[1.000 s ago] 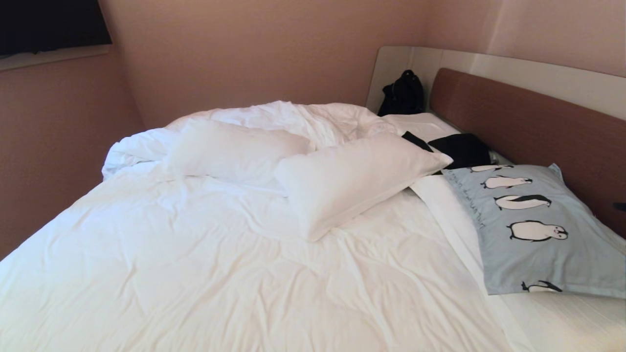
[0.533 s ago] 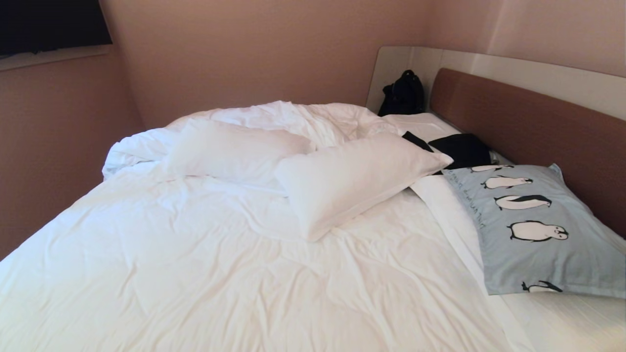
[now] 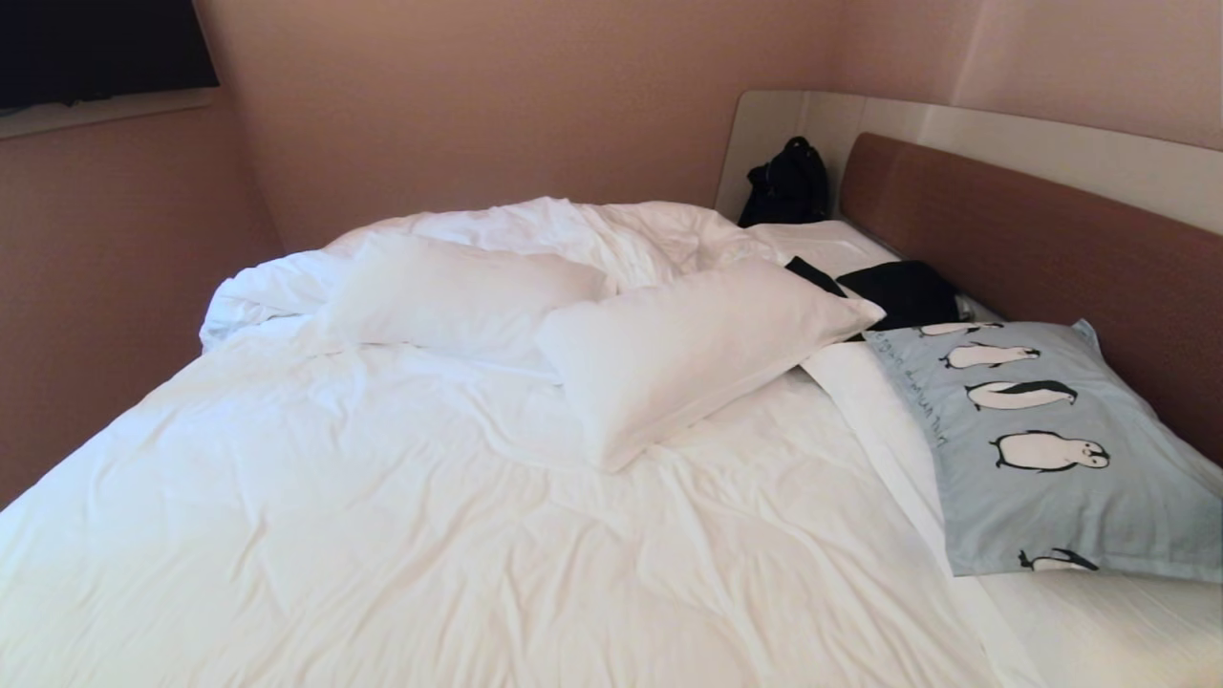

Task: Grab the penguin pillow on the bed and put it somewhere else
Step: Place the pillow at the bedside

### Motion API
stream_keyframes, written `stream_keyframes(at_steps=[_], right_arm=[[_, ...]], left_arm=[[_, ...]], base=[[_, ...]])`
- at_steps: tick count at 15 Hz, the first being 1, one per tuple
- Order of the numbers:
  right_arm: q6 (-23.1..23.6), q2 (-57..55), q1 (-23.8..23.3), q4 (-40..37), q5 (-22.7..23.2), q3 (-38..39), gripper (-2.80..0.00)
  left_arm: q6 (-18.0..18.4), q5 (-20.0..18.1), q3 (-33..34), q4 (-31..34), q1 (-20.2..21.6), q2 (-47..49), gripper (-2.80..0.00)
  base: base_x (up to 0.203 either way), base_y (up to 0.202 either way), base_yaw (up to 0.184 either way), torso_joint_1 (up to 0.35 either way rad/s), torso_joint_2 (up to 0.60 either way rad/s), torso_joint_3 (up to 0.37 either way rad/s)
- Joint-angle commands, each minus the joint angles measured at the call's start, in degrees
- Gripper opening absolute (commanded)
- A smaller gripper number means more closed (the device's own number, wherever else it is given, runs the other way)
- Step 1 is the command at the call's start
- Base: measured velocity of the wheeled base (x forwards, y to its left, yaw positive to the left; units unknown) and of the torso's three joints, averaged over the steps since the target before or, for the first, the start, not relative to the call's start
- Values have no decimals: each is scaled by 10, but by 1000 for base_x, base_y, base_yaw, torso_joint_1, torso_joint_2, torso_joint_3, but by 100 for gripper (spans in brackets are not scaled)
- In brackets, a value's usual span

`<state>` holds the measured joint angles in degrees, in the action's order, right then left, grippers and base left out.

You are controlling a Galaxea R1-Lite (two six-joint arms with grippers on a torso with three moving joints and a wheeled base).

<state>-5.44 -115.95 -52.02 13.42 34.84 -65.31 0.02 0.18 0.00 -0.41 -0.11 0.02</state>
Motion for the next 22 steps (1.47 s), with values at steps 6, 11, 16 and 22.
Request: stream_keyframes(at_steps=[6,11,16,22], right_arm=[[262,5,-4,-6,2,-28,0],[376,-36,-12,4,12,-12,0],[422,-48,-7,3,52,-49,0],[451,-70,-1,3,99,-23,0]], left_arm=[[0,0,0,0,0,0,-280],[0,0,0,0,0,0,-280],[1,0,0,0,0,0,-280],[0,0,0,0,0,0,-280]], base=[[0,0,0,0,0,0],[0,0,0,0,0,0],[0,0,0,0,0,0],[0,0,0,0,0,0]])
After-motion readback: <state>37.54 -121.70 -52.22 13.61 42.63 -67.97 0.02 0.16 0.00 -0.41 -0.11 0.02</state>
